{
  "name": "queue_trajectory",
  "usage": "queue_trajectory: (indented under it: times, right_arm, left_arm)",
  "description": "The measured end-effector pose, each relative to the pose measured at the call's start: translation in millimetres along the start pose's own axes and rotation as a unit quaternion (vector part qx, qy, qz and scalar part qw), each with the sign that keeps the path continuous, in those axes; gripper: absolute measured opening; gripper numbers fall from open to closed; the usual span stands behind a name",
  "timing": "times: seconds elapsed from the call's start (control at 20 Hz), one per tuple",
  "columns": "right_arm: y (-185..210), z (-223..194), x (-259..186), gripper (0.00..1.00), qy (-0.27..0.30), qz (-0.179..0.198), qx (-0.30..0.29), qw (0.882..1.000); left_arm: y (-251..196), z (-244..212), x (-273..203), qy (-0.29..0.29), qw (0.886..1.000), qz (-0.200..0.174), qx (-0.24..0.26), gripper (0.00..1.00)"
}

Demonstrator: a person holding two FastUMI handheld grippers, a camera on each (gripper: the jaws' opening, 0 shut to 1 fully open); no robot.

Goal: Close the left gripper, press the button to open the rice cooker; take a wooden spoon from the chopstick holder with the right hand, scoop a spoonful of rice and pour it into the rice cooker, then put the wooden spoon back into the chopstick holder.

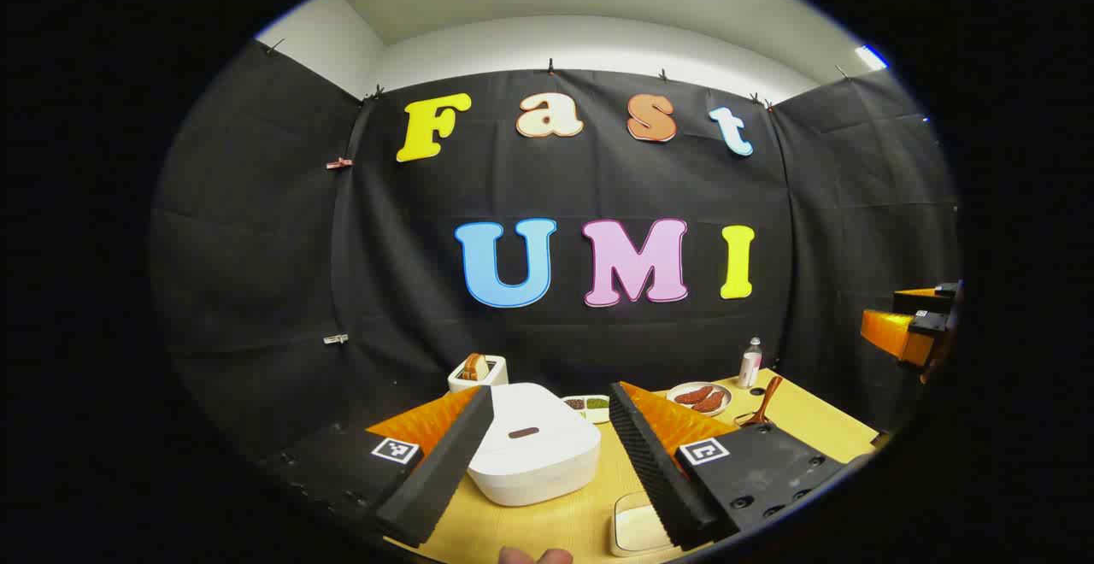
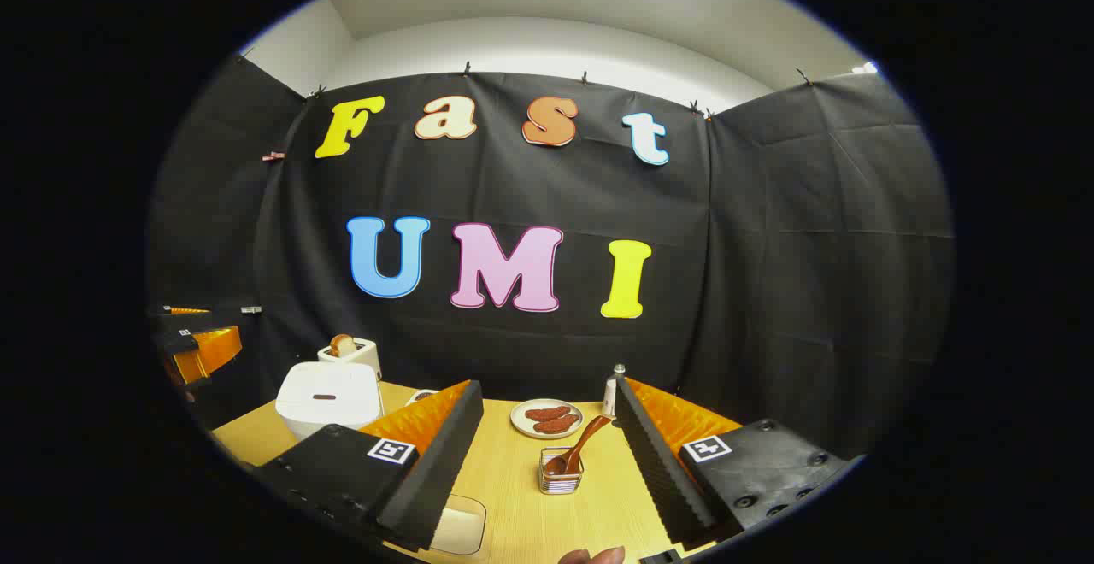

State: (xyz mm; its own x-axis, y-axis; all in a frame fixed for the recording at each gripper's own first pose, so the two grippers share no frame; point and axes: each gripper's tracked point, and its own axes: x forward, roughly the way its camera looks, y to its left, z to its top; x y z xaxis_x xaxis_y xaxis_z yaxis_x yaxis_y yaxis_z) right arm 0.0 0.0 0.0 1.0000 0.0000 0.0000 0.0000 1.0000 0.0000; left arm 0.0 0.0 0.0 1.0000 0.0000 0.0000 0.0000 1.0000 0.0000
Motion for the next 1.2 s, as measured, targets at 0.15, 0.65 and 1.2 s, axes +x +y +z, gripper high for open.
queue_trajectory:
  times: [0.15, 0.65, 1.2]
  right_arm:
    - [-1.7, 1.0, 1.8, 0.98, -0.002, -0.005, -0.004, 1.0]
    - [1.2, 5.8, 3.1, 0.98, -0.006, -0.006, -0.006, 1.0]
    - [5.8, 3.9, 3.0, 0.98, -0.001, -0.004, -0.004, 1.0]
  left_arm:
    - [1.3, 2.0, 1.3, -0.003, 1.0, -0.001, 0.005, 0.94]
    - [3.6, -4.0, 3.0, 0.002, 1.0, -0.003, 0.002, 0.94]
    - [-10.6, -4.4, 10.6, 0.002, 0.998, -0.059, -0.019, 0.58]
